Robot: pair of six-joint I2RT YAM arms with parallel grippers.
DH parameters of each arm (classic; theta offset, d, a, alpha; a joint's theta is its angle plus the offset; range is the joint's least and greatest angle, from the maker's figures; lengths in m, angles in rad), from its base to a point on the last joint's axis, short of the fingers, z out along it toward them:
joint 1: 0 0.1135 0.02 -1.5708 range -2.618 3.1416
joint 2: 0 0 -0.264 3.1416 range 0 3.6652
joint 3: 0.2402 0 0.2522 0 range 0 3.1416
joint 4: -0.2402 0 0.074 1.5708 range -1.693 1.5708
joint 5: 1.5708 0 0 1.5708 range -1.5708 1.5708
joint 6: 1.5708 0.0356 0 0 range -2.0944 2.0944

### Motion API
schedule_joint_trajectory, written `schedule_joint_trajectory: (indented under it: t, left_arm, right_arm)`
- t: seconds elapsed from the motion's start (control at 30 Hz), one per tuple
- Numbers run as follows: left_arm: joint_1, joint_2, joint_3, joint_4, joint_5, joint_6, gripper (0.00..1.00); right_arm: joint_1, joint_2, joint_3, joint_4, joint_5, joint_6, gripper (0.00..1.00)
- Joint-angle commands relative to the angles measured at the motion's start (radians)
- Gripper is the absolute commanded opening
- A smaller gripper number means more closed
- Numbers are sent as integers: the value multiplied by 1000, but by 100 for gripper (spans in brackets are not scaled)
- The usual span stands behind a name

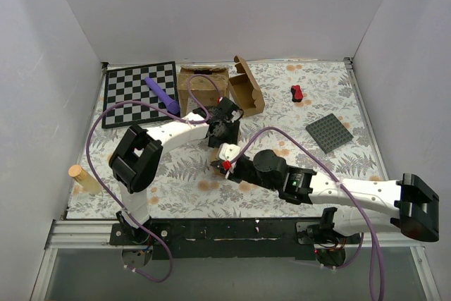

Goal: Unpack the express box

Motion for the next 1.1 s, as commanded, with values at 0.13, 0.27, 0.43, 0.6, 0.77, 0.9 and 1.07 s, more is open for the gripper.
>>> schedule_joint_trajectory:
  t: [0.13,0.27,0.43,0.6,0.77,0.9,1.07]
  left_arm:
    - [-4,5,30,-23,-12,2,38]
    - [-5,14,43,-34,-20,2,37]
    - [-19,38,91,-83,-73,16,37]
    - [-37,75,145,-154,-138,39,36]
    - [-42,86,140,-168,-158,47,33]
    - [-47,97,140,-169,-150,42,31]
    - [-54,104,143,-166,-146,42,28]
  right_arm:
    - [6,5,-29,186,38,-13,1]
    - [6,-9,-34,191,46,-16,1]
    - [6,-24,-37,182,52,-44,1]
    - [6,-24,-54,188,69,-85,1]
    - [6,-24,-79,211,83,-119,1]
    - [6,-12,-92,223,93,-136,1]
    - [6,-17,-97,235,75,-131,1]
